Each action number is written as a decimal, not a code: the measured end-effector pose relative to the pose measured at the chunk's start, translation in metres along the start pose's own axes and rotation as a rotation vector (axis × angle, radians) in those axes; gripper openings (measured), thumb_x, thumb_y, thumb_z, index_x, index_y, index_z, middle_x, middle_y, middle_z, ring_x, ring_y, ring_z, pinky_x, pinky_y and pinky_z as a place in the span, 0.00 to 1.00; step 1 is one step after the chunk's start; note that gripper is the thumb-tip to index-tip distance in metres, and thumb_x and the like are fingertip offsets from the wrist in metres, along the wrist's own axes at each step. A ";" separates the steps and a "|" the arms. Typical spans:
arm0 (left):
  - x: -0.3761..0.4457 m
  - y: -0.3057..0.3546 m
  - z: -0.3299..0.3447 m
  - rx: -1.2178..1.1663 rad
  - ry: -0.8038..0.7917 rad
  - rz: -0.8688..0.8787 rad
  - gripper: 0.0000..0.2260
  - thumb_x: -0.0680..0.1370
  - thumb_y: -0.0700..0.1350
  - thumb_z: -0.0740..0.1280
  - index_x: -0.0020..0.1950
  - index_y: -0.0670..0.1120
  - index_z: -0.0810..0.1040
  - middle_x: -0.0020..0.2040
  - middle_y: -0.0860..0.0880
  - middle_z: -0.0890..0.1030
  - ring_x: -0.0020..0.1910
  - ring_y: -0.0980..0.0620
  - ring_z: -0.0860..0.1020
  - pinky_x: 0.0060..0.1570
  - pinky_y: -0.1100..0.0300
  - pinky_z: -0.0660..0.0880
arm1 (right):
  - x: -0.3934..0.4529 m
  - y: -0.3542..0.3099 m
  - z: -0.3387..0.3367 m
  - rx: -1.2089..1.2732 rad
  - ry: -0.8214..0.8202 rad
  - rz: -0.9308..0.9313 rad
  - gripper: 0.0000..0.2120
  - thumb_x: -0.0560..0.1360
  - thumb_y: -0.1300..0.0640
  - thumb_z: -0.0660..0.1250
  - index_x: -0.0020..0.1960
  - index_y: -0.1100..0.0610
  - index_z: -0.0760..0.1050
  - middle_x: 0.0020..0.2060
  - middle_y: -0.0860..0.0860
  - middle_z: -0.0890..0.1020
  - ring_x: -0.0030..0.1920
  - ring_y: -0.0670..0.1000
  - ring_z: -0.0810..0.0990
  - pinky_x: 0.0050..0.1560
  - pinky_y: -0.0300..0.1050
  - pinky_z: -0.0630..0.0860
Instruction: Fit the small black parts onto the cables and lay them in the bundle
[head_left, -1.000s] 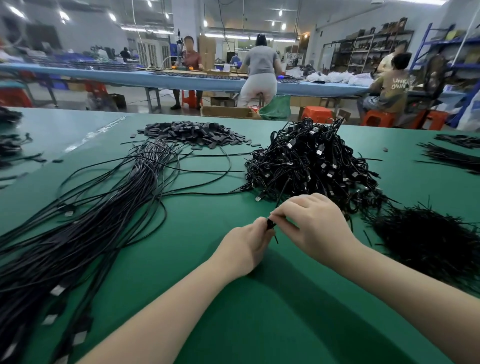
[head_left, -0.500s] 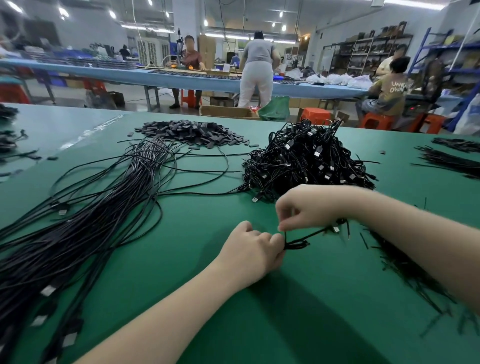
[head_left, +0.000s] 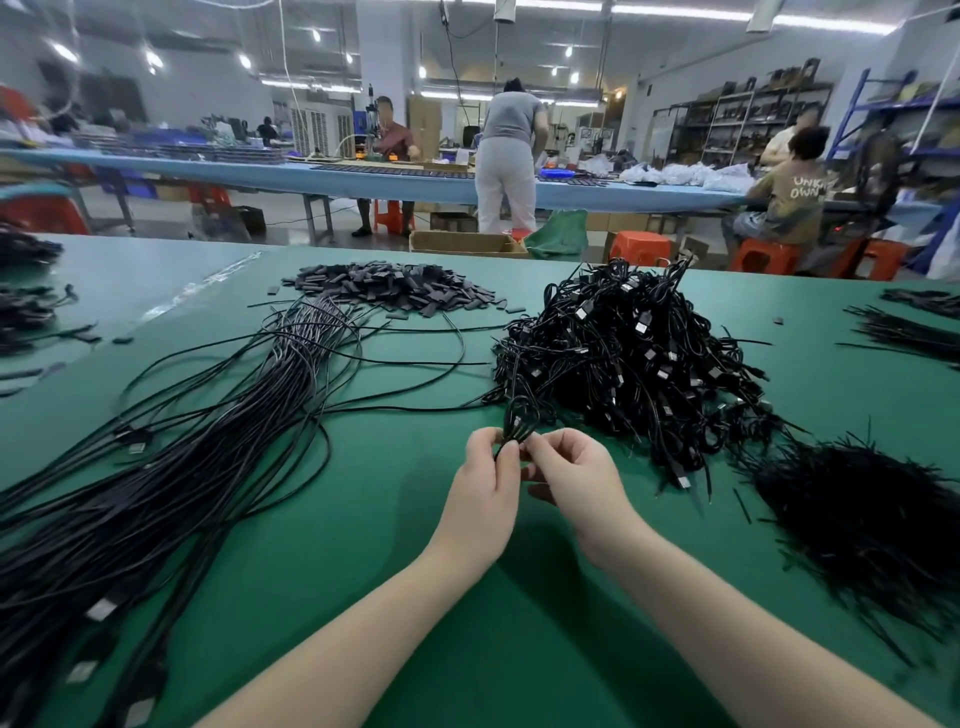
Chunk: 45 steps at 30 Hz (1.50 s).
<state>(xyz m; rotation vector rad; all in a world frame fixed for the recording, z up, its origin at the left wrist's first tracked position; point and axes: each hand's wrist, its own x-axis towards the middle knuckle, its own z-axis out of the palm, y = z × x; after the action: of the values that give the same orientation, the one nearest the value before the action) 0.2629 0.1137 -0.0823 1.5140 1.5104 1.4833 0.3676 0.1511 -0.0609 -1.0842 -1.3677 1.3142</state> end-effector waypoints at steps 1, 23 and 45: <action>0.001 -0.001 -0.001 -0.028 0.000 -0.031 0.04 0.83 0.46 0.55 0.56 0.49 0.68 0.42 0.59 0.79 0.42 0.67 0.78 0.40 0.75 0.70 | -0.001 0.003 0.002 -0.005 0.014 -0.009 0.08 0.77 0.59 0.66 0.39 0.57 0.75 0.33 0.48 0.81 0.33 0.43 0.80 0.37 0.40 0.76; 0.016 0.000 -0.008 0.041 -0.144 -0.253 0.21 0.80 0.57 0.58 0.35 0.45 0.75 0.30 0.51 0.81 0.29 0.56 0.75 0.36 0.58 0.71 | 0.001 0.008 -0.030 -0.823 0.056 -0.692 0.04 0.74 0.61 0.69 0.41 0.59 0.78 0.36 0.49 0.80 0.39 0.50 0.77 0.41 0.44 0.75; 0.013 -0.002 -0.017 -0.273 -0.243 -0.202 0.10 0.77 0.36 0.67 0.45 0.51 0.84 0.41 0.52 0.84 0.40 0.56 0.81 0.35 0.64 0.76 | 0.001 0.012 -0.034 -0.983 0.310 -1.098 0.08 0.74 0.60 0.64 0.40 0.60 0.80 0.36 0.52 0.80 0.39 0.56 0.80 0.41 0.47 0.71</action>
<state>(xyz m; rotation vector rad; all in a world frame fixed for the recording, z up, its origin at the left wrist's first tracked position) 0.2439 0.1207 -0.0757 1.2871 1.2231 1.2780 0.4013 0.1587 -0.0729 -0.7921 -1.9454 -0.3656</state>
